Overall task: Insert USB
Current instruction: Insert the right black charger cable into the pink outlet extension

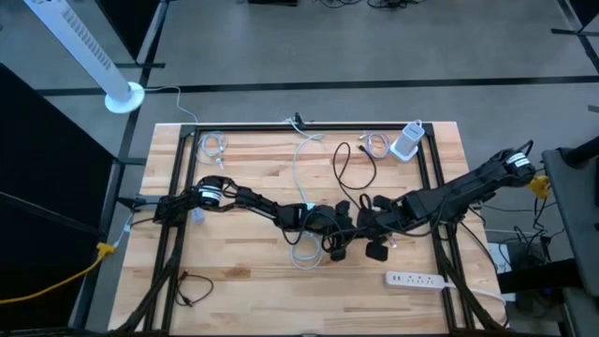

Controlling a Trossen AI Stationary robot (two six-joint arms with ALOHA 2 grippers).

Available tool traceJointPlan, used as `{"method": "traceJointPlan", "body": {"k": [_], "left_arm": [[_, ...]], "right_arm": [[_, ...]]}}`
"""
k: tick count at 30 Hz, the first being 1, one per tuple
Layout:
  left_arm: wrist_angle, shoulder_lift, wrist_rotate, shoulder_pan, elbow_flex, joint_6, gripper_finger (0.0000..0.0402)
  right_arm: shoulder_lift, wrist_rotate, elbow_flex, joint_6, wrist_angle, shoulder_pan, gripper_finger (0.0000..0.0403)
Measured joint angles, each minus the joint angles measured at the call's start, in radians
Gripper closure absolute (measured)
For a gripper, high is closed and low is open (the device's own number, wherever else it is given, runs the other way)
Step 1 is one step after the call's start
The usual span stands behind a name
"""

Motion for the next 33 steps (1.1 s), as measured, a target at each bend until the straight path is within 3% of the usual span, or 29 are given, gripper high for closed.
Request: {"method": "traceJointPlan", "body": {"k": [7, 11, 20, 26, 33], "left_arm": [[-0.009, 0.000, -0.003, 0.002, -0.001, 0.011, 0.0325], [-0.034, -0.001, -0.010, 0.005, -0.001, 0.011, 0.0313], [-0.051, -0.002, -0.067, 0.006, -0.001, 0.007, 0.0331], [-0.051, -0.002, -0.067, 0.007, -0.001, 0.007, 0.0337], [-0.045, -0.002, -0.069, -0.025, -0.003, 0.013, 0.0338]], "right_arm": [[-0.032, 0.089, 0.000, 0.189, -0.051, 0.060, 0.0390], [-0.060, 0.137, 0.000, 0.378, -0.086, 0.131, 0.0390], [-0.068, 0.165, 0.000, 1.041, -0.172, 0.410, 0.0390], [-0.011, 0.189, 0.000, 1.399, -0.168, 0.576, 0.0390], [0.068, 0.102, 0.006, 1.566, -0.154, 0.649, 0.0390]]}}
